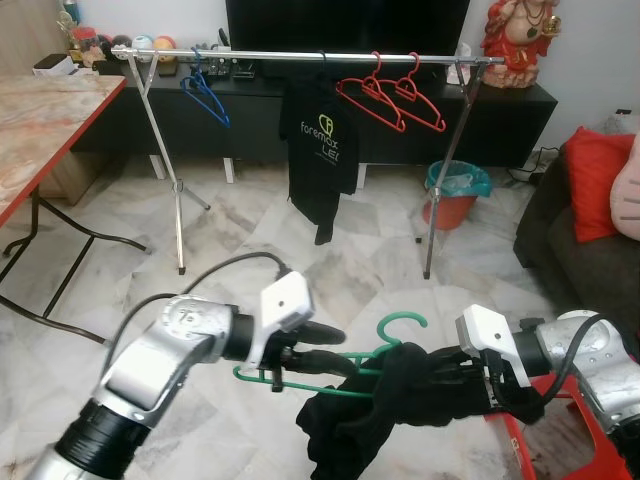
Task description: Hang hanger
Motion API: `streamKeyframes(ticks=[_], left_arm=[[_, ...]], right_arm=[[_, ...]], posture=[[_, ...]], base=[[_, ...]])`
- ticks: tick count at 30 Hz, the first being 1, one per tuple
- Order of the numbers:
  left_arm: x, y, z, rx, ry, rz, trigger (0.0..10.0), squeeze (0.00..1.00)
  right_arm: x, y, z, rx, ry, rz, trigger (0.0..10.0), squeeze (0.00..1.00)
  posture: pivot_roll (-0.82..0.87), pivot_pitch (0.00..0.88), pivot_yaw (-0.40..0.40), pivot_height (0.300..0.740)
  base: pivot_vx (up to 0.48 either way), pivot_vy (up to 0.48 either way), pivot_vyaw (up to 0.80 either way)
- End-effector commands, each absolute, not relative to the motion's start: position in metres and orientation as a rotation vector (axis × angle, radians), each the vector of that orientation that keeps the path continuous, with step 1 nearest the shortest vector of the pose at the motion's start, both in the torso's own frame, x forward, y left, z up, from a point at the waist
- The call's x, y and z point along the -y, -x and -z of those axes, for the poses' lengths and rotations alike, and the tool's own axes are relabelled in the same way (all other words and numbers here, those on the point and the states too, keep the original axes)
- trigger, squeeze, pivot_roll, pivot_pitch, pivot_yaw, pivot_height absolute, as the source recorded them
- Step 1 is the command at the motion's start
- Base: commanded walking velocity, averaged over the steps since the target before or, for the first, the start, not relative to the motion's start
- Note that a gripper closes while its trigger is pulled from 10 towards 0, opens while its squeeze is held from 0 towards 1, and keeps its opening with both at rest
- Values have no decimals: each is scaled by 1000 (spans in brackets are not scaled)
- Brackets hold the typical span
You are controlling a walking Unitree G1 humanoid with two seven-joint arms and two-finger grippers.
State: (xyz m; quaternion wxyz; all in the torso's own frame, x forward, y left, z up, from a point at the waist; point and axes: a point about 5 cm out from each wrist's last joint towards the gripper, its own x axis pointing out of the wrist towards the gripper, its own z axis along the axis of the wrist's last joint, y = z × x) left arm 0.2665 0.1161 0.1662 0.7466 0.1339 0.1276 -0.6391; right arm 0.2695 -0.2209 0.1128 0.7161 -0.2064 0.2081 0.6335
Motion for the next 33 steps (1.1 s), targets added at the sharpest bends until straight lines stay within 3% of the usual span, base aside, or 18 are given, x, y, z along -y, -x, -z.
streamKeyframes(ticks=[1, 4, 6, 7, 9, 10, 11, 12, 18, 23, 25, 28, 33], left_arm=[[-126, -269, -175, -239, -286, 1369, 10000, 1000], [-136, -277, -181, -212, -271, 1290, 10000, 1000], [-149, -290, -186, -155, -248, 1135, 10000, 1000], [-170, -308, -187, -100, -235, 902, 10000, 1000], [-170, -308, -187, -100, -235, 902, 10000, 1000], [-185, -320, -183, -105, -215, 735, 10000, 824], [-185, -320, -183, -105, -215, 735, 10000, 824], [-214, -333, -175, -100, -155, 424, 10000, 0], [-240, -334, -161, -111, -74, 153, 10000, 0], [-249, -333, -151, -142, -51, 48, 10000, 0], [-251, -331, -131, -230, -70, -11, 10000, 0], [-229, -329, -99, -348, -79, 93, 10000, 0], [-205, -323, -86, -393, -34, 237, 10000, 0]], right_arm=[[226, -270, -113, -476, 490, -1382, 0, 0], [229, -272, -110, -482, 504, -1342, 0, 0], [231, -275, -111, -460, 493, -1294, 0, 0], [235, -280, -111, -434, 496, -1204, 0, 0], [235, -280, -111, -434, 496, -1204, 0, 0], [237, -284, -109, -424, 489, -1141, 0, 0], [237, -284, -109, -424, 489, -1141, 0, 0], [238, -286, -104, -406, 469, -1042, 0, 0], [238, -284, -100, -391, 442, -982, 0, 0], [238, -286, -102, -364, 440, -937, 0, 0], [240, -295, -108, -322, 446, -845, 0, 0], [238, -305, -116, -276, 473, -788, 0, 0], [236, -311, -127, -244, 506, -790, 0, 0]], posture=[[31, 0, -38, 740], [31, 0, -38, 740], [31, 0, -38, 740], [29, 0, -37, 740], [29, 0, -37, 740], [29, 0, -37, 740], [29, 0, -37, 740], [31, 0, -33, 740], [22, 0, -29, 740], [17, 0, -27, 740], [17, 0, -27, 740], [16, 0, -20, 740], [12, 0, -21, 740]], base=[[0, 0, 0], [0, 0, 0], [0, 0, 0], [0, 0, 0], [0, 0, 0], [0, 0, 0], [0, 0, 0], [0, 0, 0], [0, 0, 0], [0, 0, 0], [0, 0, 0], [0, 0, 0], [0, 0, 0]])
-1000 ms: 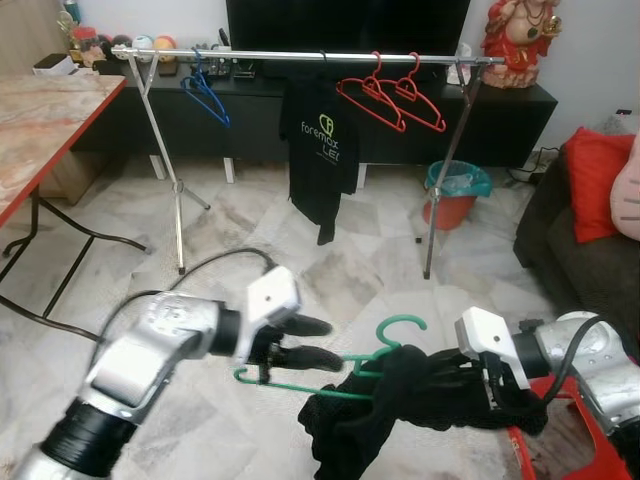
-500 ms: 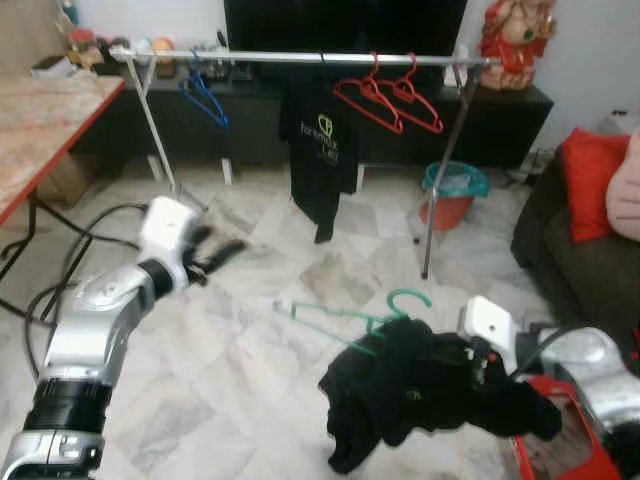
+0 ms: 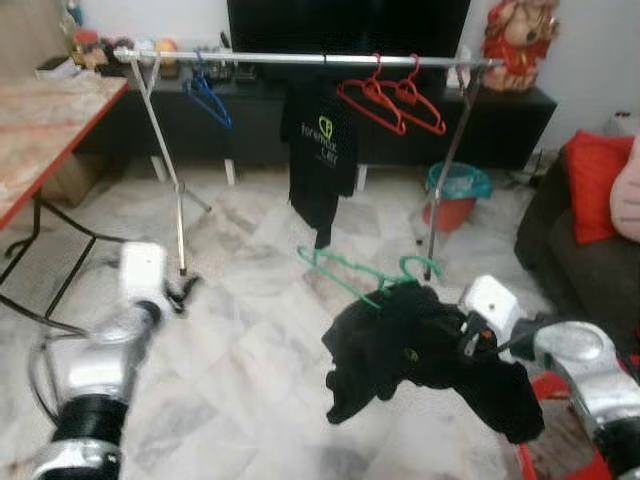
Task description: Hang hanger
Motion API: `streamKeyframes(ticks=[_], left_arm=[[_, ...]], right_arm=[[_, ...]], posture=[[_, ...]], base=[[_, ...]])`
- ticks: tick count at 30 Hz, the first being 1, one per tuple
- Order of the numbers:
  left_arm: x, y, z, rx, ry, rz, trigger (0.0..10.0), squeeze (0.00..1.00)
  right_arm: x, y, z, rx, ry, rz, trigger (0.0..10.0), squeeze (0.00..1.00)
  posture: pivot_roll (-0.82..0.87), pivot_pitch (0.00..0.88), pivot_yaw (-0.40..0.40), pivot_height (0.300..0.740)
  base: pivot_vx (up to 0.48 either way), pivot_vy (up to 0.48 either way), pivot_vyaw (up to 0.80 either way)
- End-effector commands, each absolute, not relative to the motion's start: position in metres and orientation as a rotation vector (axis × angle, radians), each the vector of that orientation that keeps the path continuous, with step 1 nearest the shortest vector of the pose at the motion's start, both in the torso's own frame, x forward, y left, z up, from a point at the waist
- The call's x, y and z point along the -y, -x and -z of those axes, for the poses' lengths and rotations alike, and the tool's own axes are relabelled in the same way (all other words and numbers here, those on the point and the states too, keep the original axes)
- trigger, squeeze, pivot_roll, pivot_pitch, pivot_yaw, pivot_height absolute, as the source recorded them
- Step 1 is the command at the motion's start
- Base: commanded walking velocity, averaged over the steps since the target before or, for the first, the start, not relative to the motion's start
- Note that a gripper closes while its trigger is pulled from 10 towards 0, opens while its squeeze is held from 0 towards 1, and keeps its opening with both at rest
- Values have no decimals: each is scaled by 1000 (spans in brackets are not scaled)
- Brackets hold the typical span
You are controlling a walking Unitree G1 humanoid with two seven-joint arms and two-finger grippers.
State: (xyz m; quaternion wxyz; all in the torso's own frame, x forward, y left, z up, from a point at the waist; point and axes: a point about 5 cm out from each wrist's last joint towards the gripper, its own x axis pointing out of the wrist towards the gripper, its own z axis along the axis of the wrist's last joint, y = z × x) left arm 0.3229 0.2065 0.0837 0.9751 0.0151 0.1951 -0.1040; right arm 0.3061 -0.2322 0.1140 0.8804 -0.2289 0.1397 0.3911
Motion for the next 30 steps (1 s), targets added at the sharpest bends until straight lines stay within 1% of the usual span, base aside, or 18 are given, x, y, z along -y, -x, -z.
streamKeyframes(ticks=[1, 2, 3, 4, 7, 8, 10, 14, 15, 16, 17, 21, 26, 28, 29, 30], left_arm=[[-197, -320, -84, -399, -6, 305, 10000, 0], [-197, -320, -84, -399, -6, 305, 10000, 0], [-191, -318, -83, -401, 12, 348, 10000, 0], [-180, -310, -80, -408, 25, 491, 10000, 0], [-169, -298, -78, -412, 9, 639, 10000, 0], [-169, -298, -78, -412, 9, 639, 10000, 0], [-164, -295, -76, -408, 8, 693, 10000, 0], [-151, -285, -74, -407, 33, 826, 10000, 0], [-150, -283, -74, -409, 34, 843, 10000, 0], [-149, -282, -74, -410, 33, 855, 10000, 0], [-149, -282, -74, -410, 35, 863, 10000, 0], [-146, -280, -75, -393, 76, 902, 10000, 0], [-144, -280, -79, -354, 98, 935, 10000, 0], [-143, -284, -84, -324, 129, 916, 10000, 0], [-141, -285, -87, -303, 147, 931, 10000, 51], [-141, -285, -88, -296, 150, 937, 10000, 51]], right_arm=[[237, -313, -134, -231, 517, -796, 0, 0], [237, -313, -134, -231, 517, -796, 0, 0], [237, -315, -138, -224, 523, -800, 0, 0], [237, -319, -151, -201, 545, -847, 0, 0], [236, -322, -166, -177, 569, -903, 0, 0], [236, -322, -166, -177, 569, -903, 0, 0], [236, -324, -173, -160, 573, -913, 0, 0], [235, -321, -188, -151, 573, -1007, 0, 0], [235, -321, -190, -149, 572, -1013, 2118, 0], [235, -322, -192, -149, 571, -1017, 2118, 0], [235, -322, -194, -140, 562, -1026, 10000, 0], [227, -319, -207, -80, 484, -1096, 10000, 0], [223, -315, -209, -82, 463, -1157, 10000, 0], [223, -313, -209, -81, 460, -1167, 10000, 0], [223, -313, -209, -83, 459, -1168, 10000, 0], [223, -313, -209, -84, 458, -1168, 10000, 0]], posture=[[12, 0, -22, 740], [12, 0, -22, 740], [12, 0, -22, 740], [8, 0, -19, 740], [3, 0, -17, 740], [3, 0, -17, 740], [0, 0, -16, 740], [-11, 0, -14, 740], [-12, 0, -13, 740], [-12, 0, -13, 740], [-12, 0, -13, 740], [-14, 0, -10, 740], [-18, 0, -8, 740], [-17, 0, -9, 740], [-17, 0, -9, 740], [-17, 0, -9, 740]], base=[[0, 0, 0], [0, 0, 0], [0, 0, 0], [0, 0, 0], [0, 0, 0], [0, 0, 0], [0, 0, 0], [0, 0, 0], [0, 0, 0], [0, 0, 0], [0, 0, 0], [0, 0, 0], [0, 0, 0], [0, 0, 0], [0, 0, 0], [0, 0, 0]])
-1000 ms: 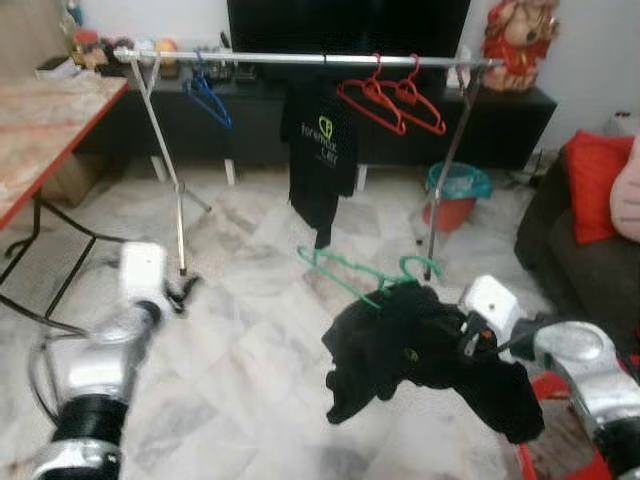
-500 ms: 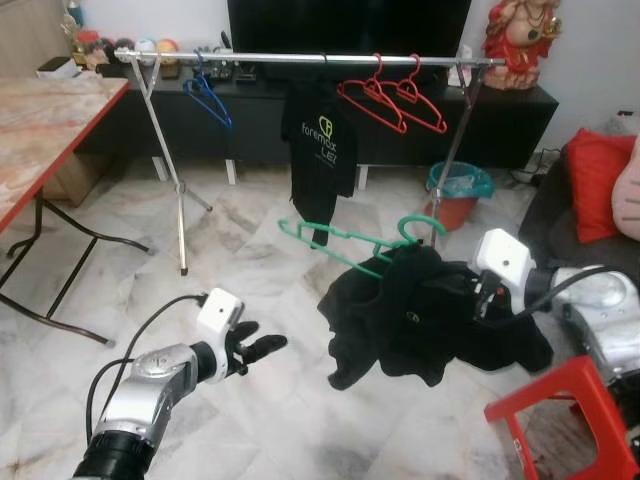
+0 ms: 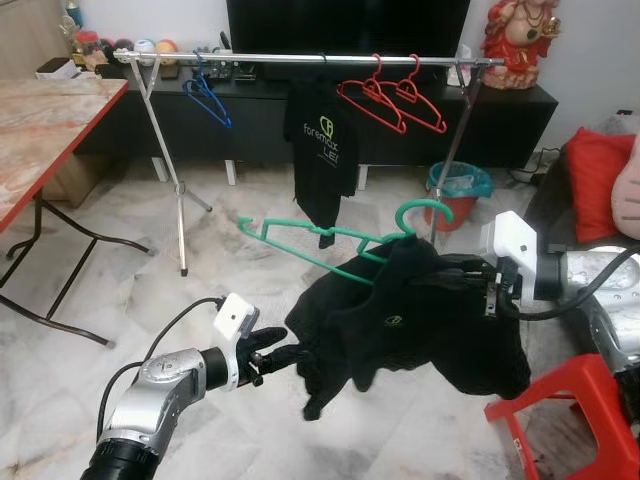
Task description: Hang hanger
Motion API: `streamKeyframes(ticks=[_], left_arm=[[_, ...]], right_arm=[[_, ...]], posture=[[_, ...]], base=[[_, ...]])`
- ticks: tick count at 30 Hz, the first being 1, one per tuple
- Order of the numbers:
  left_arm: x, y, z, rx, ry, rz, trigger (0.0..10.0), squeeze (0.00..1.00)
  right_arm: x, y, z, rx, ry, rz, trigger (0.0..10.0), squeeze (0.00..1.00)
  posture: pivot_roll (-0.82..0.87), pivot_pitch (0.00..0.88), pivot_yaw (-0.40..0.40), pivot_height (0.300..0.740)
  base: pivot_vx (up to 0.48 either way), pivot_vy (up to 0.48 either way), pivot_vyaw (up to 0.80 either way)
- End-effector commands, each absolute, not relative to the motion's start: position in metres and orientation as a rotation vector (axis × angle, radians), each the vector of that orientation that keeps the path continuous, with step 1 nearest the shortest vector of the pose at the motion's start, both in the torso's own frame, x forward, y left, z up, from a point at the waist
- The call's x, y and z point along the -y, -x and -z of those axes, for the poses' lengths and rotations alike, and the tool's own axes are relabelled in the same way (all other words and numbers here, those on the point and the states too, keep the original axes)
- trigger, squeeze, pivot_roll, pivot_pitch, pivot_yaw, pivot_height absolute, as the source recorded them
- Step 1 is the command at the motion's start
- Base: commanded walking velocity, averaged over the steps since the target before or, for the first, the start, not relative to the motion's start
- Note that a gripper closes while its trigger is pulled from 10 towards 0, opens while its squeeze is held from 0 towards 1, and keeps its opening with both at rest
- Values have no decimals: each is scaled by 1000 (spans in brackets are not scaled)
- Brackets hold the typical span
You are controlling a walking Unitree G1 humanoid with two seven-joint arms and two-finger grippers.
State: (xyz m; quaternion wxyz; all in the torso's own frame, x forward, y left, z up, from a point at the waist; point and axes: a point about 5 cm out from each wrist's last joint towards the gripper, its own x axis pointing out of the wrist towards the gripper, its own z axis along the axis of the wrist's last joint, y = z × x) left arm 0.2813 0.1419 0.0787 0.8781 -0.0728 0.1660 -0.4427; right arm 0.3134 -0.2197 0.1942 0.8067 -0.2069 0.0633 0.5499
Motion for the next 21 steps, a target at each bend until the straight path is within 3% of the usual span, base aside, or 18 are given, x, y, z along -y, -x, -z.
streamKeyframes(ticks=[1, 14, 21], left_arm=[[-140, -285, -89, -289, 156, 941, 10000, 1000], [-132, -270, -107, -295, 248, 1207, 10000, 1000], [-129, -272, -110, -284, 246, 1227, 10000, 1000]], right_arm=[[223, -313, -209, -85, 457, -1168, 10000, 0], [216, -306, -196, -130, 433, -1217, 10000, 0], [210, -304, -195, -135, 415, -1248, 10000, 0]], posture=[[-17, 0, -9, 740], [-19, 0, -3, 740], [-19, 0, -3, 740]], base=[[0, 0, 0], [0, 0, 0], [0, 0, 0]])
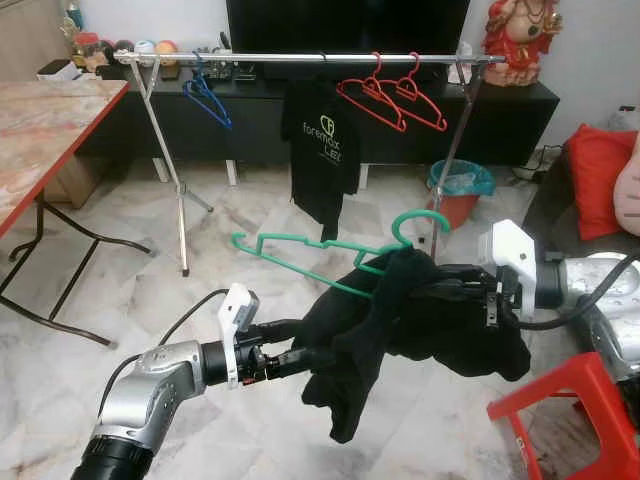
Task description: Hang hanger
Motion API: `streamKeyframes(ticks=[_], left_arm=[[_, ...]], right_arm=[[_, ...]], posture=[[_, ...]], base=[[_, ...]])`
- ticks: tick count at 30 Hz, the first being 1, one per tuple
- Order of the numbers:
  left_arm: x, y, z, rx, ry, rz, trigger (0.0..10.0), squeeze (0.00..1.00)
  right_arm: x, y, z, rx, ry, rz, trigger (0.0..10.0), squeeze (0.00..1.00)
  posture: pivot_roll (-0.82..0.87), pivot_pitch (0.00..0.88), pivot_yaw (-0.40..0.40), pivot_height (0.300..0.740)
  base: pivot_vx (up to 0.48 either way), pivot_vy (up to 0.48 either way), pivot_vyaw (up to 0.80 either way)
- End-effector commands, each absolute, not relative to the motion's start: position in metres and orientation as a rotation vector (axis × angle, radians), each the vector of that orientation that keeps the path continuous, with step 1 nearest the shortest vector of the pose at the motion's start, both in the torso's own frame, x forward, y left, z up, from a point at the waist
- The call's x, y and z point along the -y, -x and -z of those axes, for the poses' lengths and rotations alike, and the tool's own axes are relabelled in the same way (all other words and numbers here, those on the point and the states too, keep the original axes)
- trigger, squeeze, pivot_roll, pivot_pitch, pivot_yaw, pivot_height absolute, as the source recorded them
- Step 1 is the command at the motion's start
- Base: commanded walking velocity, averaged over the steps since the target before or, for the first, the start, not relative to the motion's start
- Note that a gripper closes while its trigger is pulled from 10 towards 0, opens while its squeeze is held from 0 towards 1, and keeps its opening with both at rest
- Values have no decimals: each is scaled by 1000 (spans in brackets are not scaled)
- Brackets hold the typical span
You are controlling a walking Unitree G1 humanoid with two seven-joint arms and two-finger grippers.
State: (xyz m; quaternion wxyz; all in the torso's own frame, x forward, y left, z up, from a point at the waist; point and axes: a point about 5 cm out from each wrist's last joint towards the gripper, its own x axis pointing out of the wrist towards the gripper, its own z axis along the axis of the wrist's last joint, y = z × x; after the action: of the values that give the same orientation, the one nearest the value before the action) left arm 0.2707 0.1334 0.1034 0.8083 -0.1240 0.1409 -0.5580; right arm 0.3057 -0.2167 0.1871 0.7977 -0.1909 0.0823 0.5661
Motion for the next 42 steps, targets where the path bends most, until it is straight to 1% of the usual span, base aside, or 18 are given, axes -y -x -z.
streamKeyframes(ticks=[1, 6, 10, 11, 17, 18, 20, 21, 25, 32, 37, 42], left_arm=[[-129, -272, -110, -284, 246, 1227, 10000, 1000], [-132, -279, -116, -243, 194, 1170, 10000, 1000], [-139, -280, -119, -235, 84, 1135, 10000, 1000], [-143, -282, -122, -202, 19, 1095, 10000, 0], [-153, -282, -126, -192, -83, 1091, 10000, 0], [-157, -284, -124, -191, -138, 1069, 10000, 0], [-159, -287, -124, -174, -168, 1047, 10000, 0], [-159, -288, -124, -165, -170, 1042, 10000, 0], [-152, -280, -120, -183, -123, 1128, 10000, 0], [-141, -284, -113, -153, -154, 1131, 10000, 0], [-132, -288, -111, -146, -128, 1152, 10000, 0], [-129, -291, -105, -159, -107, 1142, 10000, 0]], right_arm=[[210, -304, -195, -135, 415, -1248, 10000, 0], [209, -304, -194, -148, 415, -1256, 10000, 0], [210, -304, -192, -159, 413, -1251, 10000, 0], [210, -304, -189, -167, 414, -1253, 10000, 0], [209, -304, -185, -181, 412, -1253, 10000, 0], [209, -304, -184, -185, 409, -1255, 10000, 0], [209, -304, -184, -189, 405, -1256, 10000, 0], [209, -304, -183, -191, 404, -1255, 10000, 0], [208, -303, -182, -190, 401, -1266, 10000, 0], [205, -301, -182, -192, 400, -1287, 10000, 0], [202, -300, -183, -184, 394, -1301, 10000, 0], [201, -299, -182, -187, 391, -1307, 10000, 0]], posture=[[-19, 0, -3, 740], [-23, 0, -3, 740], [-17, 0, -4, 740], [-13, 0, -5, 740], [-10, 0, -4, 740], [-6, 0, -4, 740], [-6, 0, -4, 740], [-7, 0, -4, 740], [-11, 0, 0, 740], [-13, 0, 2, 740], [-18, 0, 6, 740], [-20, 0, 7, 740]], base=[[0, 0, 0], [0, 0, 0], [0, 0, 0], [0, 0, 0], [0, 0, 0], [0, 0, 0], [0, 0, 0], [0, 0, 0], [0, 0, 0], [0, 0, 0], [0, 0, 0], [0, 0, 0]])
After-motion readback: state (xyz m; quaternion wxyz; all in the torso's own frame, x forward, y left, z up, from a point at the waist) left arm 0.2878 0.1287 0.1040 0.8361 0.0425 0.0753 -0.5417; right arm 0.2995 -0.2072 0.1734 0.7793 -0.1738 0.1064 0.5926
